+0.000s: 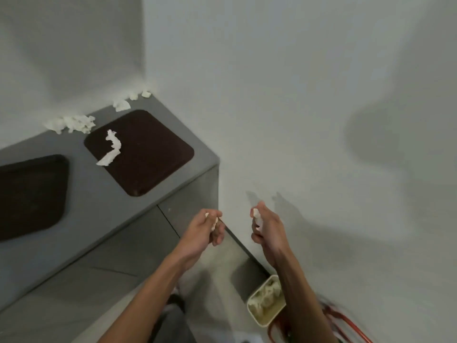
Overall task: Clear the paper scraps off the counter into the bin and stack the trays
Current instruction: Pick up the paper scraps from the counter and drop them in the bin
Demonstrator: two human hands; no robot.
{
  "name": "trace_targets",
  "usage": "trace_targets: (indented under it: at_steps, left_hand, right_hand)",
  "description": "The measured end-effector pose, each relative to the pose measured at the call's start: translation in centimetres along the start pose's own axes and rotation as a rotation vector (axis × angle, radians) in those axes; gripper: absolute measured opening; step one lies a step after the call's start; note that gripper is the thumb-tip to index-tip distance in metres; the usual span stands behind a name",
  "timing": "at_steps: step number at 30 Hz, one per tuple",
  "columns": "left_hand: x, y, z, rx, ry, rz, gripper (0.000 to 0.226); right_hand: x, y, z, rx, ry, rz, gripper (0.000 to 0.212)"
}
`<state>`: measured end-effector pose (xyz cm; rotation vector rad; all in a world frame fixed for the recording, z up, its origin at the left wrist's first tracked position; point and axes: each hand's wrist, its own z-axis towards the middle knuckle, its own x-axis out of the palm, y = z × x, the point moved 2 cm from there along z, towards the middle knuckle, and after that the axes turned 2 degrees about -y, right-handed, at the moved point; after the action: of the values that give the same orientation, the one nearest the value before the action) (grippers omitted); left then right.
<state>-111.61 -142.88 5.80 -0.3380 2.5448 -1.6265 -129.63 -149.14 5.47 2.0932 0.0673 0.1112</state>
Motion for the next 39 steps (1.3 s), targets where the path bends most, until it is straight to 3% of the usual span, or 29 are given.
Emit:
trace_targets:
  at_steps: [4,10,12,13,14,16,20,27,33,35,39]
  left_hand:
    - [6.7,7.3,-2.4,-0.093,0.068,0.114,0.038]
    - [14.2,20.9,-1.5,-0.33,0.138,0.406,0.038]
    - [16.2,26.3,-0.2,-0.329,0.211,0.527,0.037]
    - [17.1,28.8,0.5,-0.355,0.221,0.558,0.035]
    - [17.9,31.4,1.2,-0.384,0.218,0.59,0.03]
    - [19.3,36.6,3.0,-0.376,0.208,0.667,0.02]
    - [21.1,47.2,7.6,-0.306,0.228,0.808,0.04]
    - [23.0,64.2,15.5,-0.086,0.429,1.243,0.038]
    - [24.3,70.8,19.1,-0.158,0.636,1.369,0.035]
    - [23.9,70.5,18.7,-0.17,0.695,1.374,0.036]
    - [21.8,65.1,17.4,-0.113,0.613,1.253,0.042]
  right_hand:
    - [-8.4,-7.9,-0.7,0.168,-0.056,0.057,0.035]
    - [-17.7,-20.7,0.9,0.455,-0.266,-0.108,0.009]
    - [-19.3,-25.2,2.6,0.493,-0.29,-0.172,0.03]
    - [-20.0,-27.7,3.5,0.522,-0.266,-0.22,0.06]
    - [-20.2,-29.8,4.4,0.541,-0.236,-0.266,0.029]
    - [-21.0,-34.8,6.9,0.545,-0.182,-0.387,0.02]
    - [-21.7,-45.2,13.0,0.458,-0.116,-0.626,0.008]
    - [-24.7,-61.4,23.5,0.344,-0.022,-0.962,0.031]
    - [-24.8,-66.5,28.3,0.241,0.147,-1.219,0.051]
    - [-24.6,-66.3,27.9,0.286,0.186,-1.198,0.052]
    - [-24.3,-62.1,24.8,0.314,0.082,-1.117,0.045]
